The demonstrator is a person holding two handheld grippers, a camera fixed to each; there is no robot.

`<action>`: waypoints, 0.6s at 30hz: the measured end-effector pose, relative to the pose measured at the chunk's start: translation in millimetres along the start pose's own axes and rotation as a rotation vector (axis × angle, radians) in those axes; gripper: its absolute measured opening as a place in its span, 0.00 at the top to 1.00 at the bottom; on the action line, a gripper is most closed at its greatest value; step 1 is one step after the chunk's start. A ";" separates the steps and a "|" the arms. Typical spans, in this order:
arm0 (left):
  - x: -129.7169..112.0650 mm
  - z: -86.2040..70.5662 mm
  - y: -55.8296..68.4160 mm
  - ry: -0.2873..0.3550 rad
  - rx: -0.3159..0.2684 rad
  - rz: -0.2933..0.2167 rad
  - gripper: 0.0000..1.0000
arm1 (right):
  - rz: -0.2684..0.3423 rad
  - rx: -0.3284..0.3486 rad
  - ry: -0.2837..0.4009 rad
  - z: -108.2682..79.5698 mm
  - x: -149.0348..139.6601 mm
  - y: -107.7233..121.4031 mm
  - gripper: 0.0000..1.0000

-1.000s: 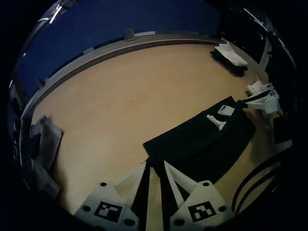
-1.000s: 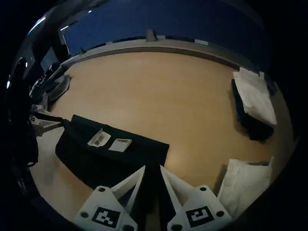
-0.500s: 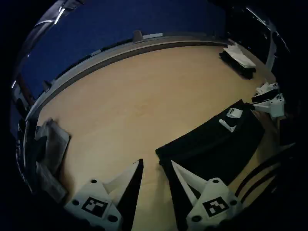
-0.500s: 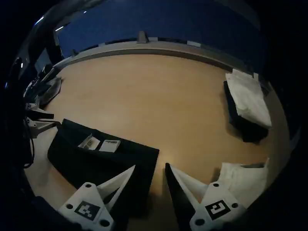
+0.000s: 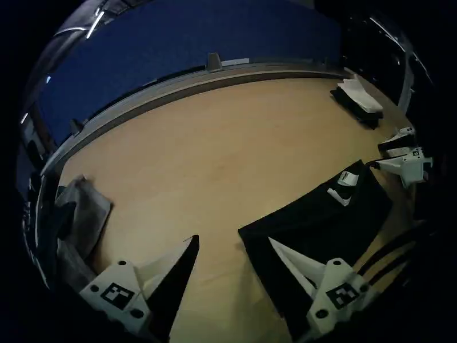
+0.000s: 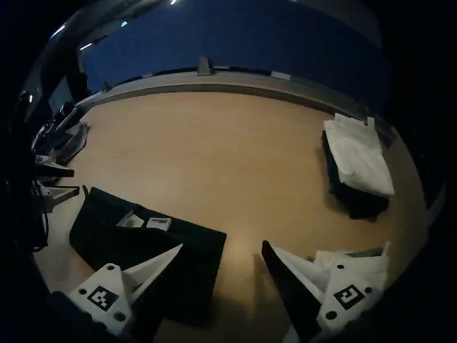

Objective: Fold towel

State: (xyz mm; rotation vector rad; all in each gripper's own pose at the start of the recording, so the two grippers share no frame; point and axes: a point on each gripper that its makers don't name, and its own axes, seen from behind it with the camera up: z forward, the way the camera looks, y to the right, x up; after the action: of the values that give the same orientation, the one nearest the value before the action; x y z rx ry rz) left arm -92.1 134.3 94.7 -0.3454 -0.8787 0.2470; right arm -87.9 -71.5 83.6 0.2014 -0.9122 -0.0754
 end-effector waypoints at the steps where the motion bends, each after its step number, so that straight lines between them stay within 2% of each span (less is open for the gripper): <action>1: 0.9 -0.6 -0.8 0.004 0.004 0.000 0.20 | 0.001 -0.006 0.005 -0.6 1.1 1.3 0.00; 8: 5.7 -7.6 -6.7 0.019 0.029 0.006 0.20 | 0.002 -0.018 0.030 -5.7 9.2 3.4 0.00; 18: 5.6 -13.4 -7.4 0.029 0.034 -0.012 0.20 | -0.009 -0.015 0.037 -11.3 11.9 -0.2 0.00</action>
State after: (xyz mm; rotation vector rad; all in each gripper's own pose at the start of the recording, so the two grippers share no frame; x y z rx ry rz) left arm -77.7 126.9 93.7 -0.3120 -0.8467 0.2452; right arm -71.7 -71.9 86.0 0.1924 -0.8738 -0.0865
